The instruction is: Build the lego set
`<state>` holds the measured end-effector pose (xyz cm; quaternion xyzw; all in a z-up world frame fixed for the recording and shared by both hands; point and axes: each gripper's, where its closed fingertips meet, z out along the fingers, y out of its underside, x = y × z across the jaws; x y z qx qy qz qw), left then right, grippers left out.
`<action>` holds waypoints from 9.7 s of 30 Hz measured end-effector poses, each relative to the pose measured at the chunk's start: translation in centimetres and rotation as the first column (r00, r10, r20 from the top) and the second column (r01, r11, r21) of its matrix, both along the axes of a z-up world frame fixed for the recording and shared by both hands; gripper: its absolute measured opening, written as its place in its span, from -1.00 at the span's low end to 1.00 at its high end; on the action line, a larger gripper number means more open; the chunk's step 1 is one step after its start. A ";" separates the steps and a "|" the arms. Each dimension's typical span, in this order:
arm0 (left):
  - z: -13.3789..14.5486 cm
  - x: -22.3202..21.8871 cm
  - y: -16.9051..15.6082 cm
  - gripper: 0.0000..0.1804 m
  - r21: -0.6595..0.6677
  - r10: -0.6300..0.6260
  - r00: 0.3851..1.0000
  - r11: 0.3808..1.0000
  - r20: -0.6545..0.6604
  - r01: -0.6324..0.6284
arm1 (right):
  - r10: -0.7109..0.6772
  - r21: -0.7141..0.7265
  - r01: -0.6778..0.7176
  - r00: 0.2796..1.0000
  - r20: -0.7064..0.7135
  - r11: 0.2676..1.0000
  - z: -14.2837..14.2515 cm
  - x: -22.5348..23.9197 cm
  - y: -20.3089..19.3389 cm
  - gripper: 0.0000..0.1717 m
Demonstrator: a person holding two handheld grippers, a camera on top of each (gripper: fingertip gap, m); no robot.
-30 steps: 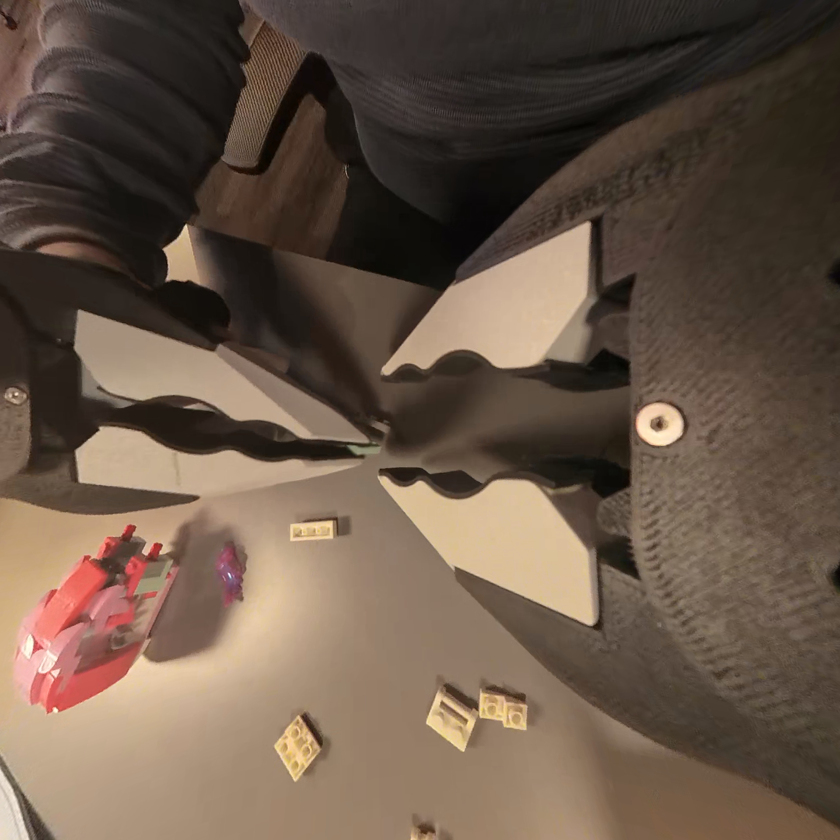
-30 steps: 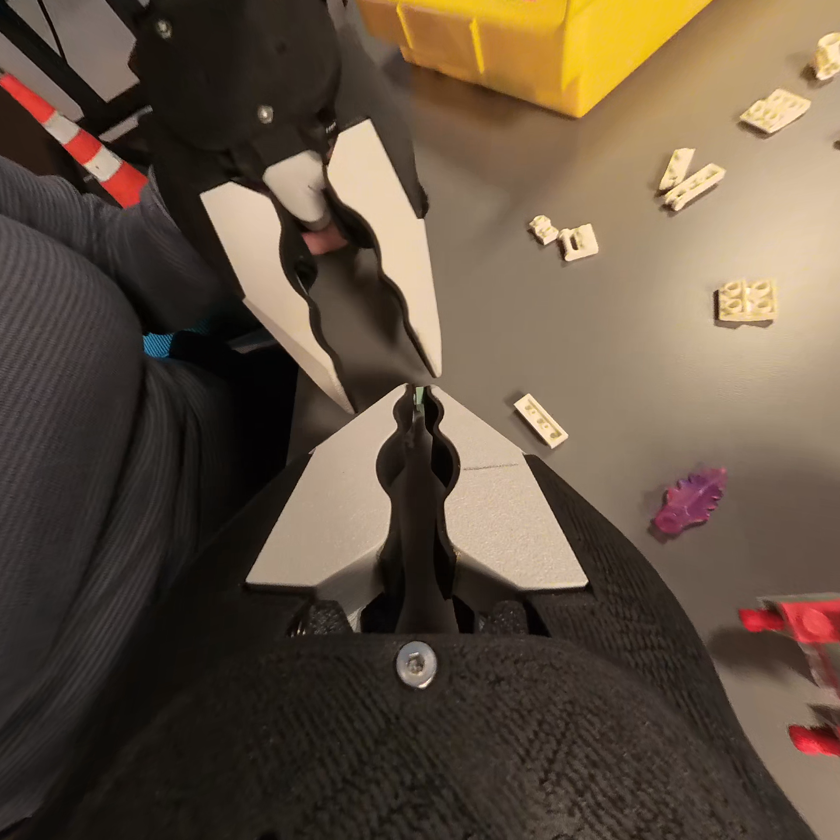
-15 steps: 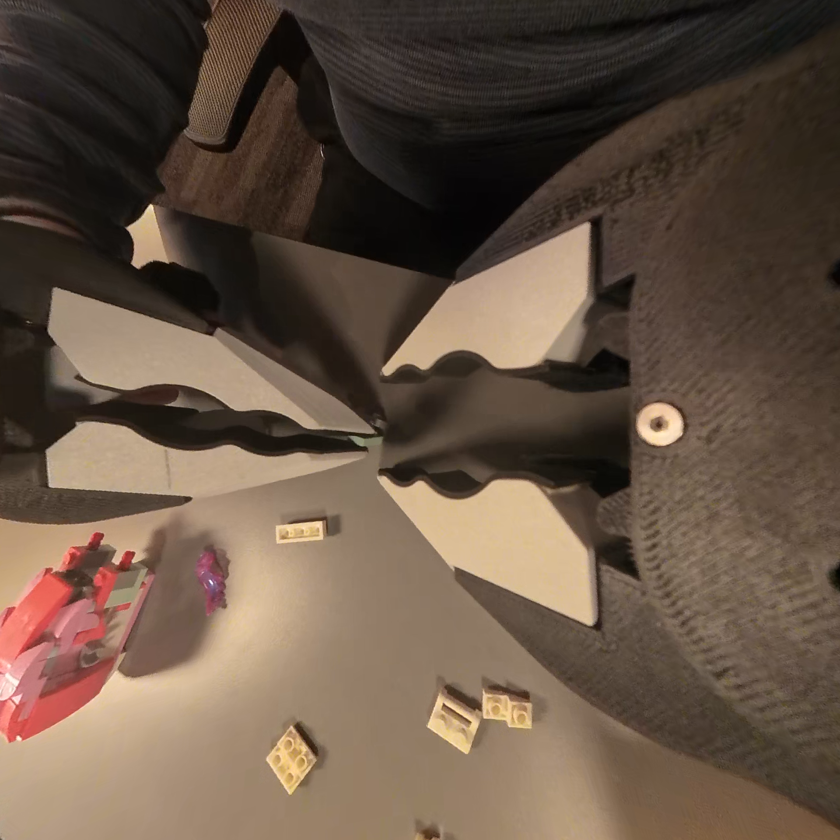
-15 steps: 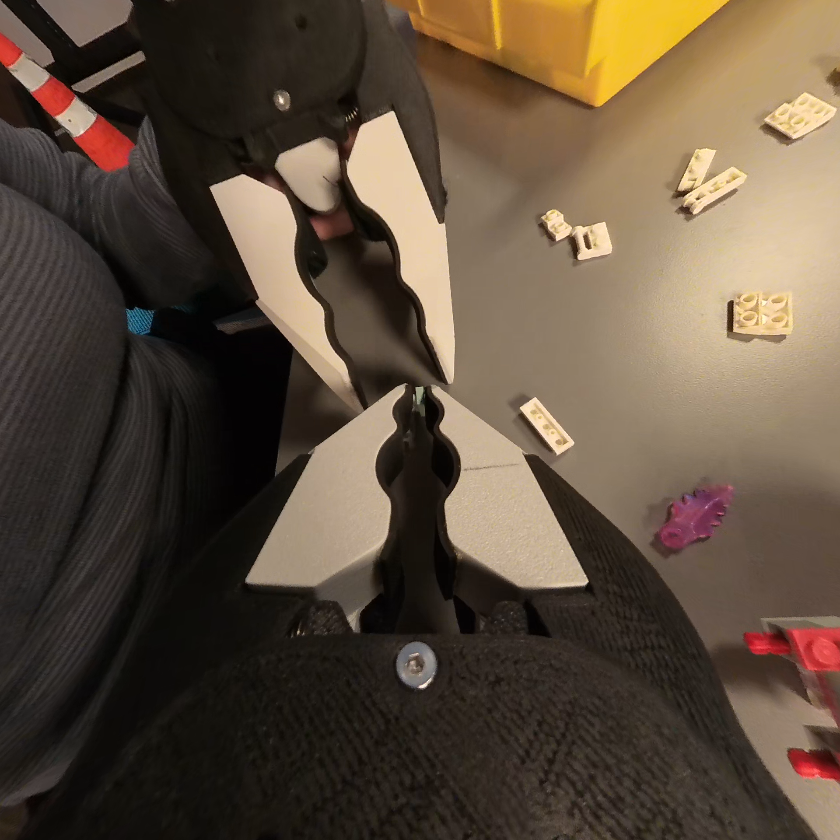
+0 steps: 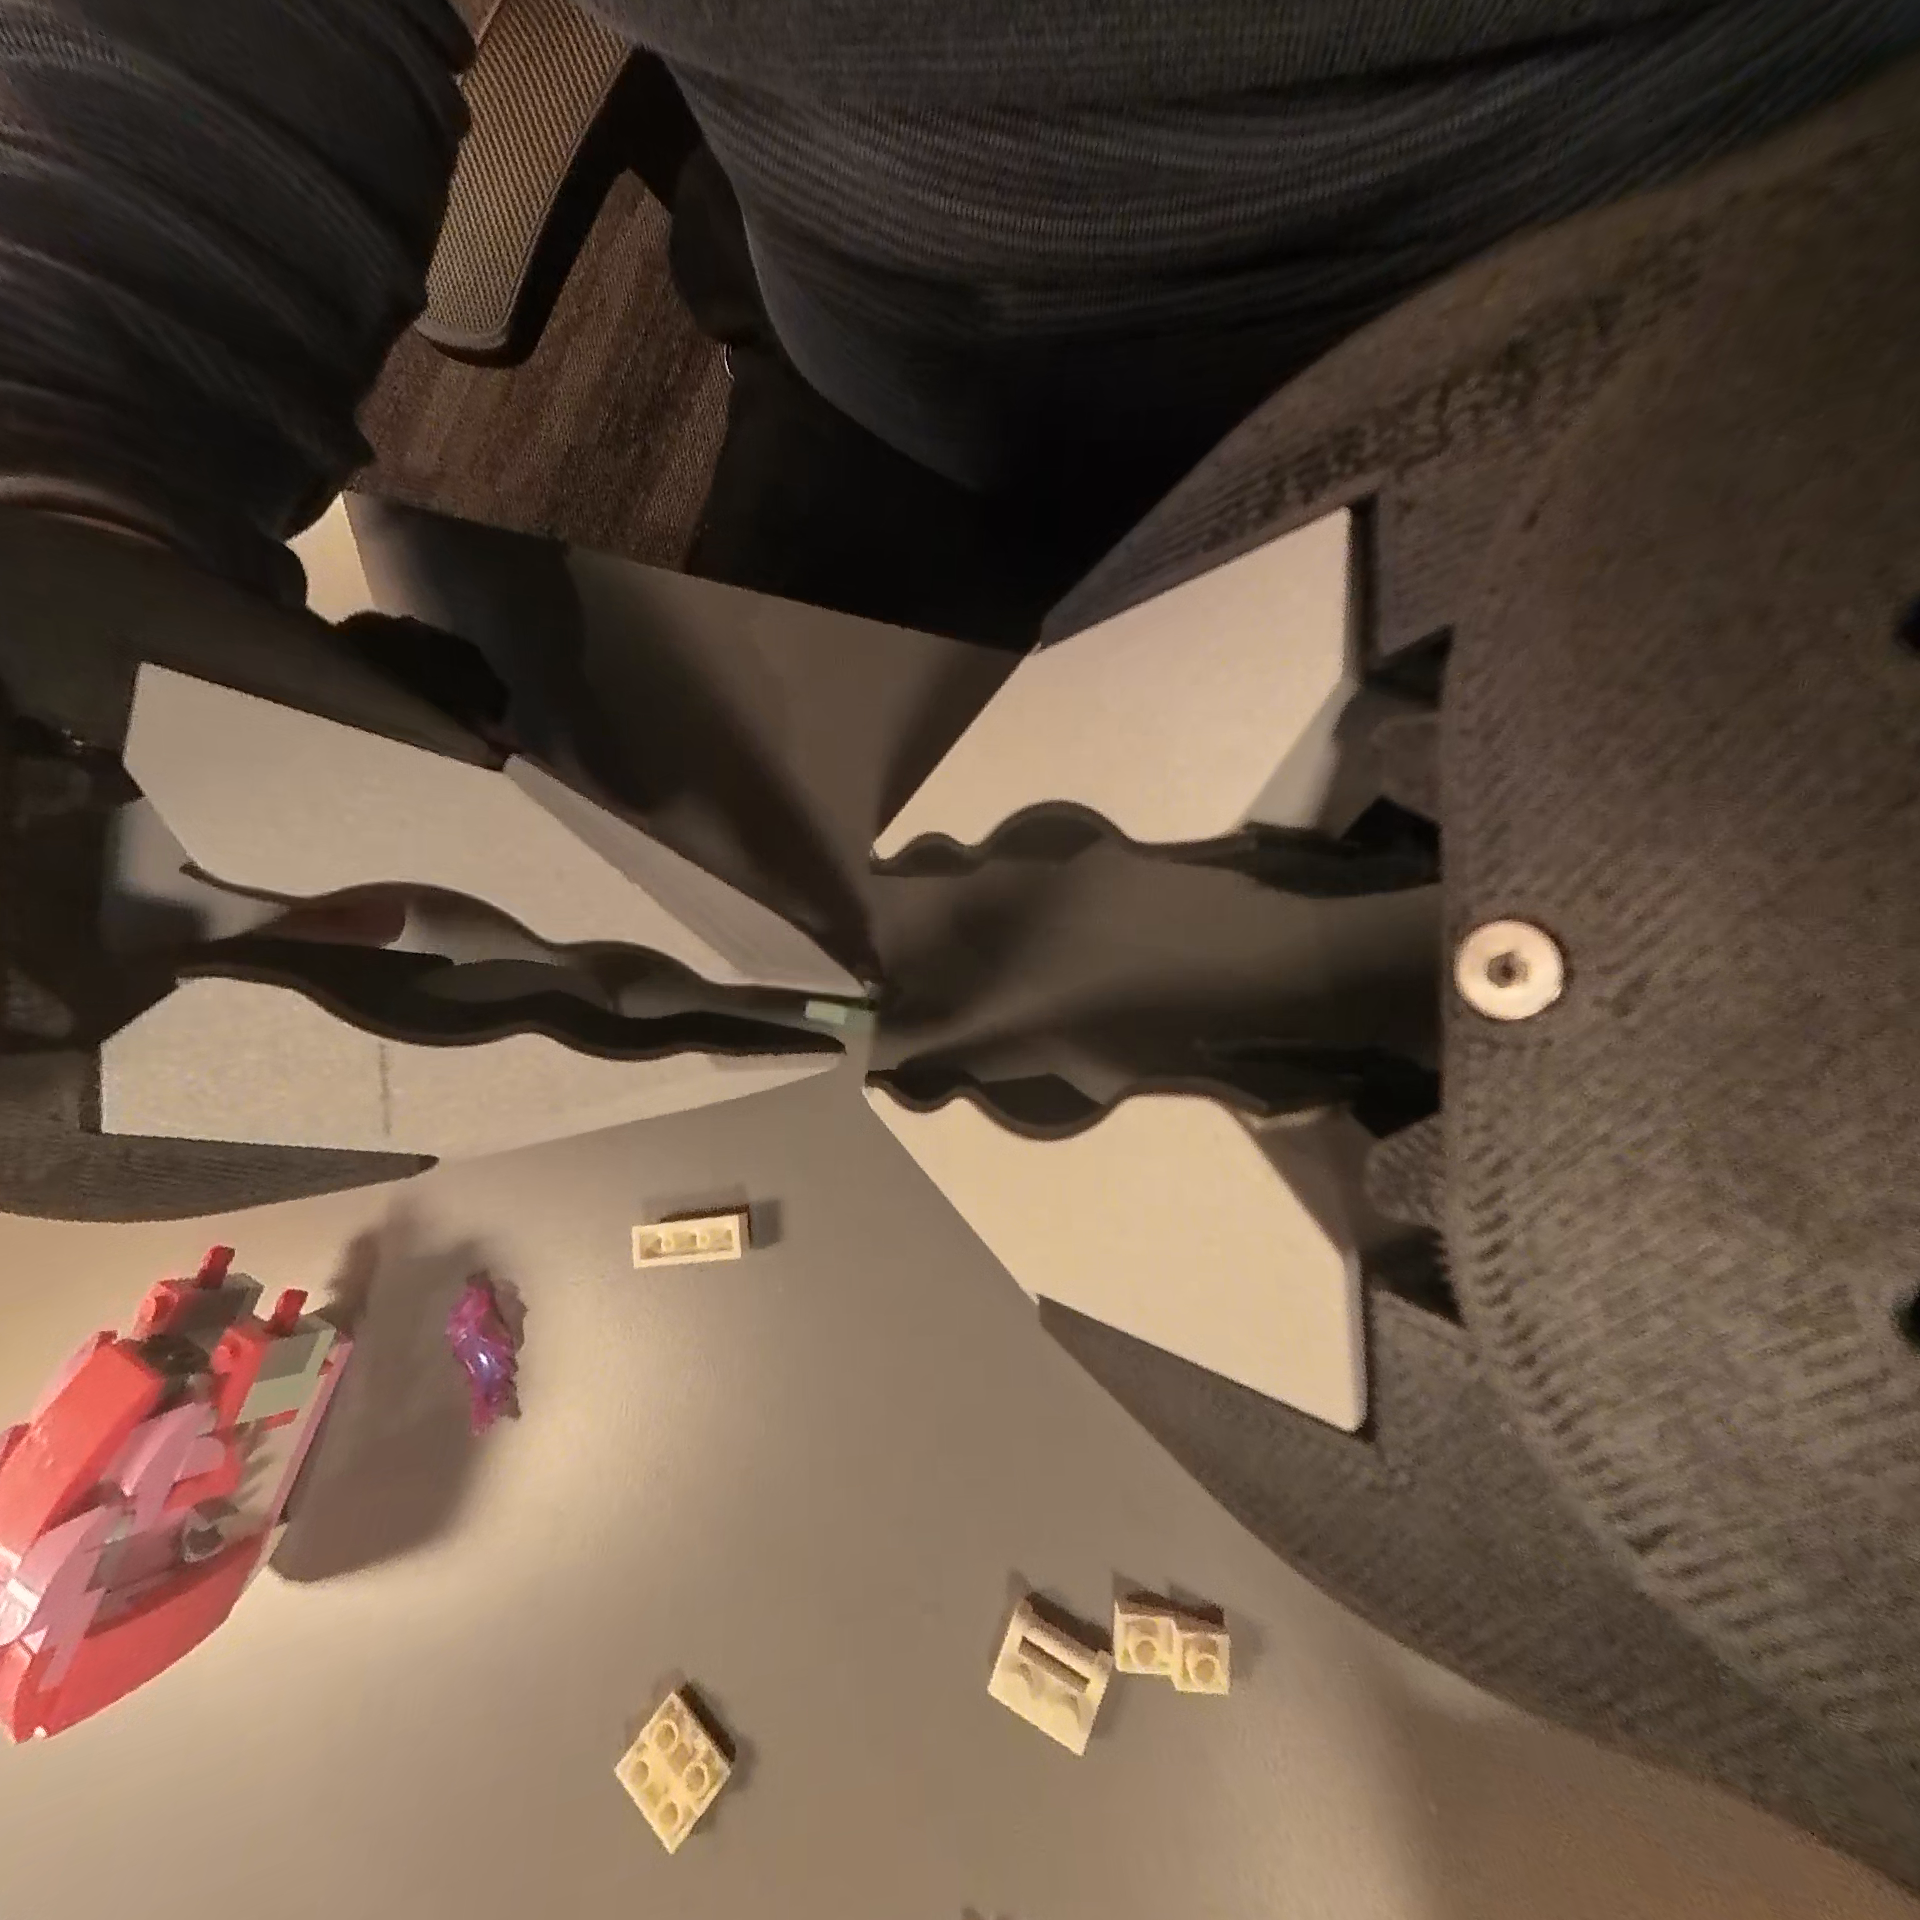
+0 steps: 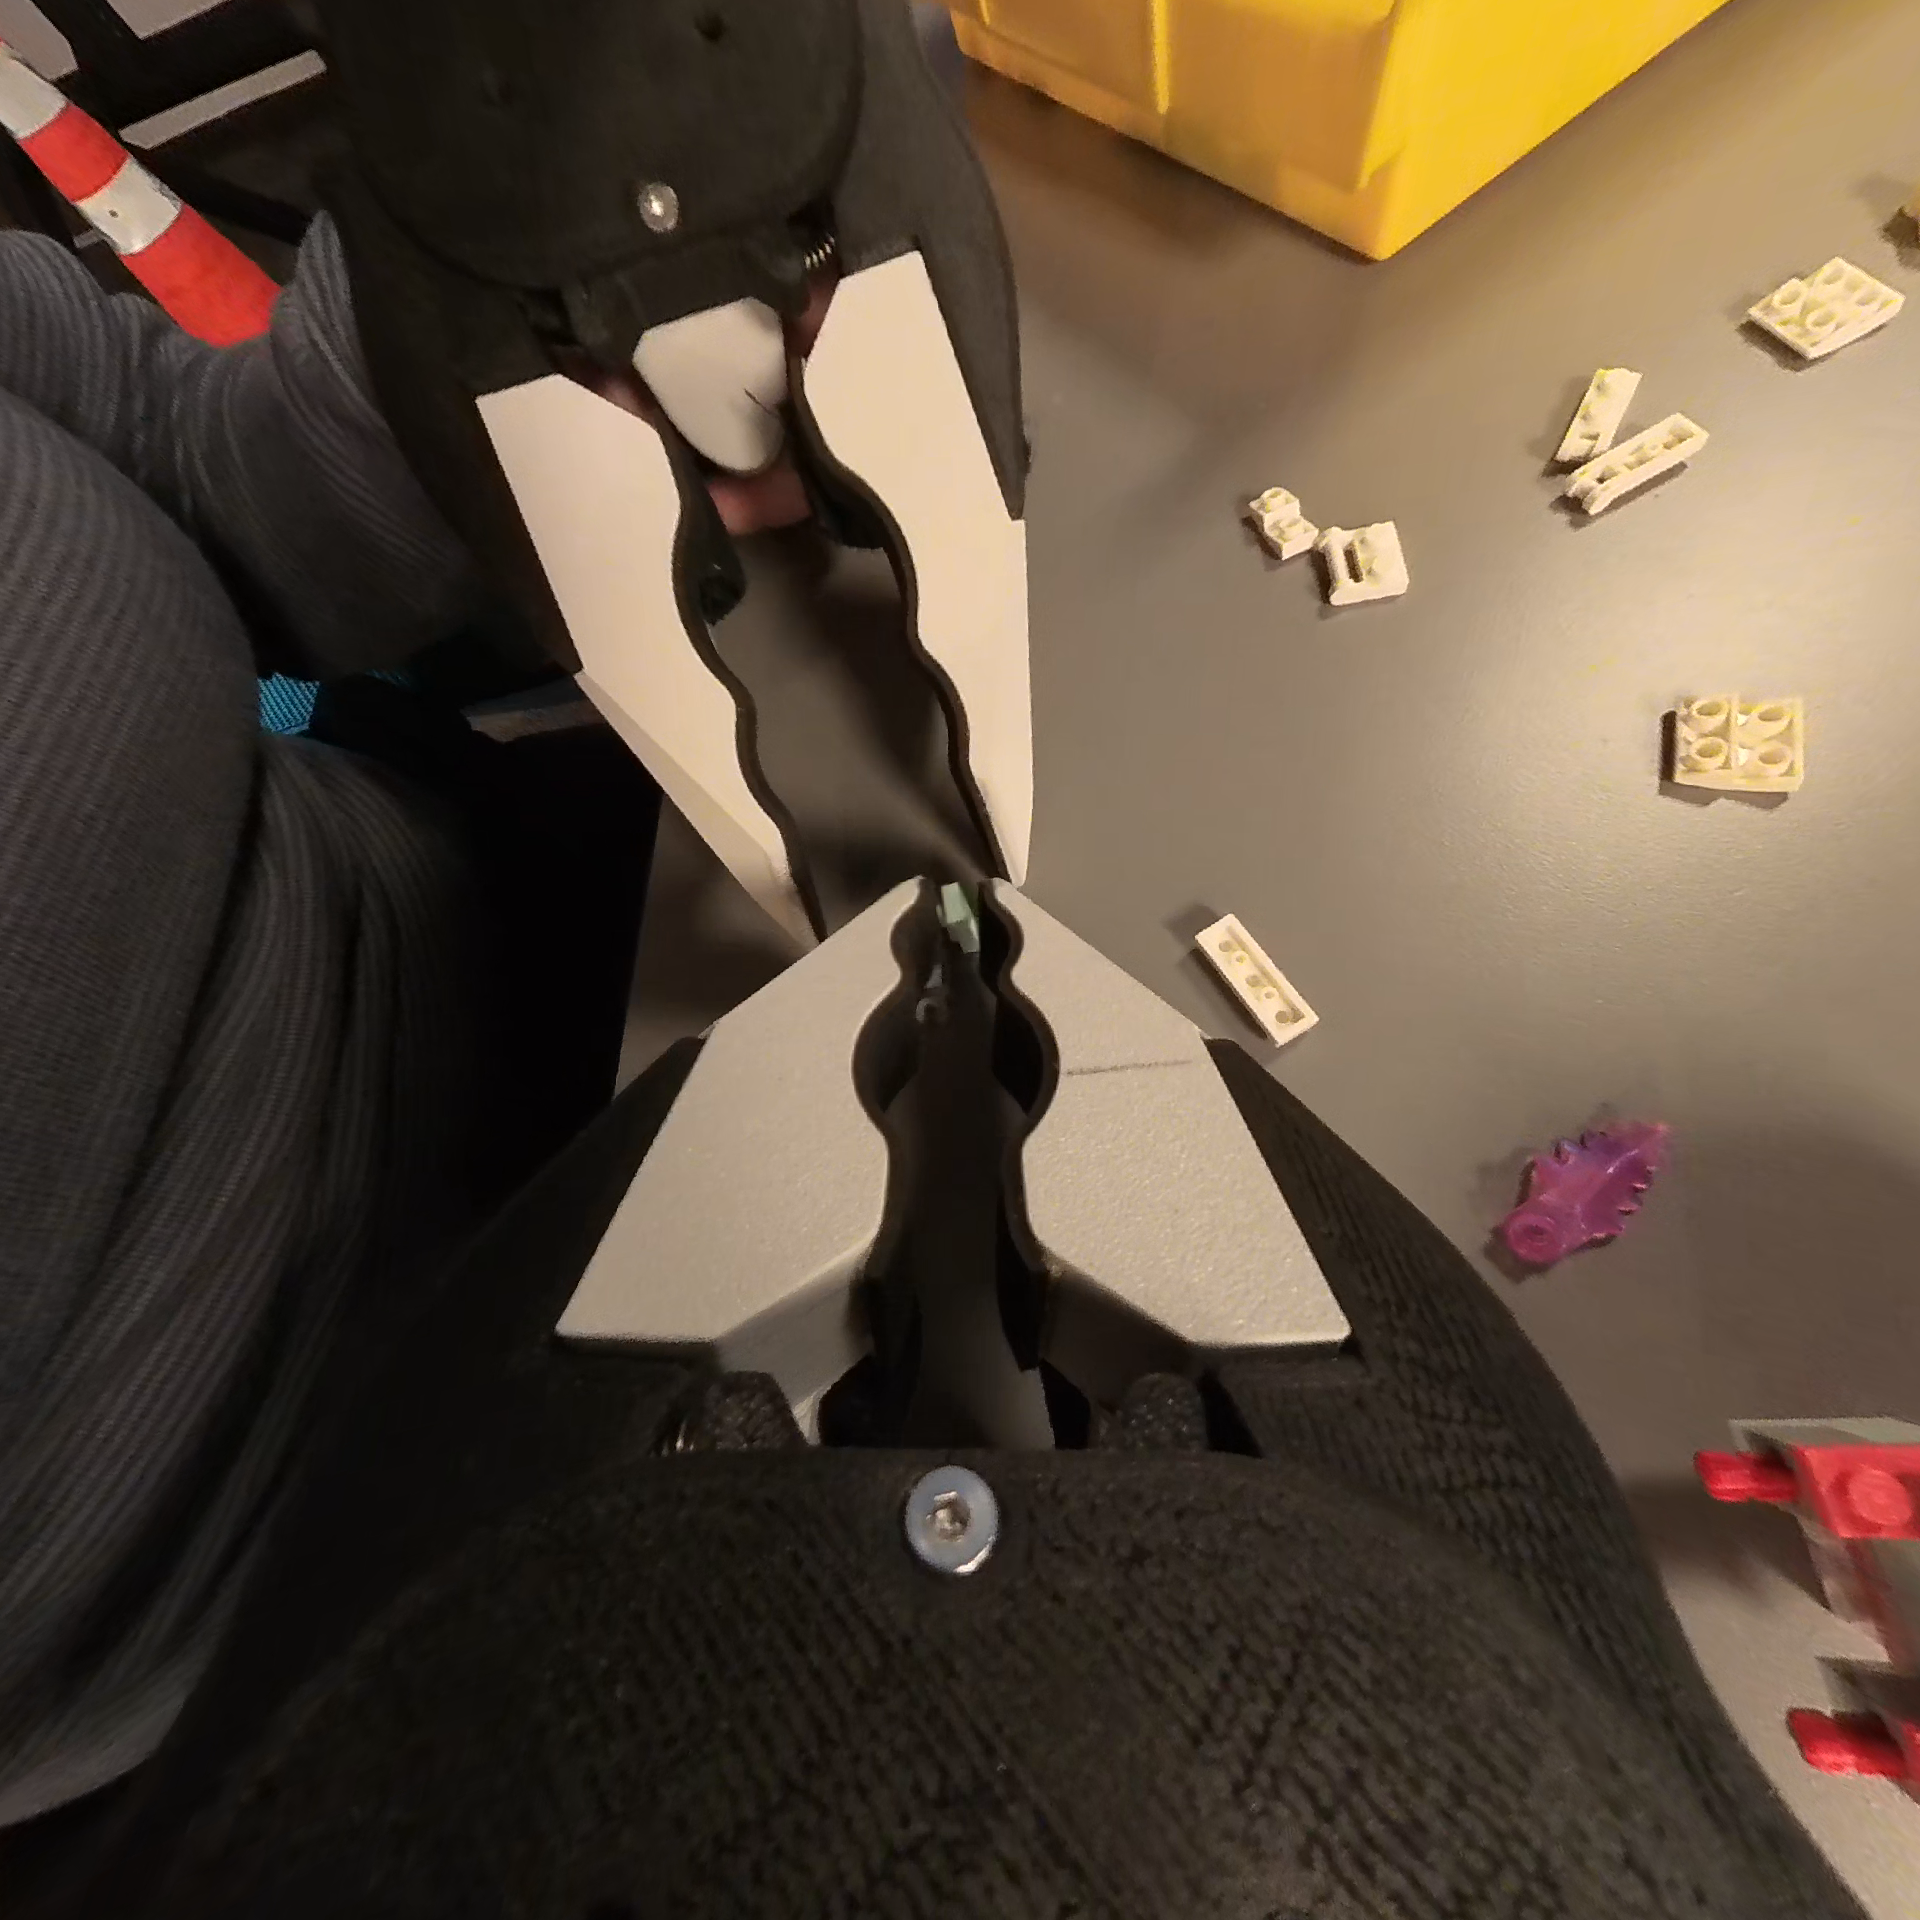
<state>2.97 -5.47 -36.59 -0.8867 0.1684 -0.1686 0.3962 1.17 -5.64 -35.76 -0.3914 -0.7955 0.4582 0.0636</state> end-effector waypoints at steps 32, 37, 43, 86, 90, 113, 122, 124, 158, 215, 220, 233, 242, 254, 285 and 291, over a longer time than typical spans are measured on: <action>-0.3 0.0 0.5 -0.74 0.000 -0.098 0.994 0.995 -0.045 0.098 | 0.052 0.124 -0.045 0.997 -0.052 0.991 -1.0 1.5 0.7 -0.93; -0.4 -0.1 0.5 -0.77 -0.010 -0.099 0.989 0.995 -0.109 0.099 | 0.052 0.127 -0.045 0.997 -0.053 0.991 -1.0 1.5 0.7 -0.94; -0.4 -0.1 0.6 -0.79 -0.007 -0.109 0.989 0.994 -0.097 0.109 | 0.056 0.126 -0.048 0.997 -0.057 0.991 -1.0 1.5 0.7 -0.95; 6.5 -3.8 0.1 -0.73 0.363 0.077 0.985 0.923 0.154 -0.129 | -0.066 -0.377 0.002 0.986 -0.156 0.926 6.8 -2.3 -0.1 -0.96; 7.0 -3.9 0.4 -0.74 0.395 0.125 0.982 0.902 0.139 -0.171 | -0.105 -0.499 0.048 0.991 -0.086 0.865 7.5 -2.6 0.1 -0.96; 7.6 -0.8 0.0 -0.75 0.438 0.008 0.914 0.879 -0.407 0.187 | 0.167 -0.602 0.008 0.958 0.233 0.798 7.5 0.8 -1.2 -0.96; 7.4 0.0 -0.5 -0.81 0.402 -0.050 0.951 0.899 -0.304 0.176 | 0.191 -0.600 -0.038 0.962 0.194 0.799 7.7 1.7 -1.5 -0.96; 7.6 -0.7 -0.1 -0.81 0.420 0.006 0.966 0.901 -0.259 0.107 | 0.129 -0.593 -0.055 0.988 0.084 0.804 8.5 1.0 -0.9 -0.89; 7.9 0.7 -0.9 -0.83 0.420 -0.130 0.991 0.898 -0.029 0.131 | 0.208 -0.084 -0.278 0.857 -0.471 0.957 8.3 2.3 -1.5 -0.99; 13.2 -19.5 -15.9 -0.69 0.449 0.727 0.674 0.648 -0.128 -0.615 | -0.560 -0.281 0.539 0.470 -0.682 0.794 9.9 0.7 8.5 -0.77; 17.0 -22.4 -13.8 -0.69 0.454 0.591 0.806 0.713 0.019 -0.534 | -0.632 -0.336 0.618 0.351 -0.691 0.711 10.7 1.2 10.9 -0.74; 9.2 -37.5 -8.3 -0.67 -0.210 0.531 0.812 0.789 -0.242 -0.578 | -0.620 -0.261 0.749 0.244 -0.746 0.609 10.5 0.3 13.3 -0.77; 2.8 -32.4 -4.4 -0.66 -0.429 0.282 0.928 0.827 -0.243 -0.364 | -0.622 -0.244 0.771 0.237 -0.746 0.588 10.3 -0.2 14.2 -0.78; 0.6 -31.5 -5.2 -0.68 -0.474 0.215 0.888 0.781 -0.407 -0.406 | -0.649 -0.284 0.776 0.202 -0.733 0.563 10.5 0.4 15.0 -0.80; 0.4 -25.4 -6.8 -0.80 -0.530 0.027 0.967 0.832 -0.254 -0.162 | -0.657 -0.318 0.746 0.206 -0.725 0.585 10.9 0.4 14.6 -0.81; 1.0 -30.8 -6.9 -0.80 -0.433 0.232 0.905 0.817 -0.357 -0.381 | -0.660 -0.319 0.747 0.207 -0.722 0.583 10.9 0.3 14.5 -0.81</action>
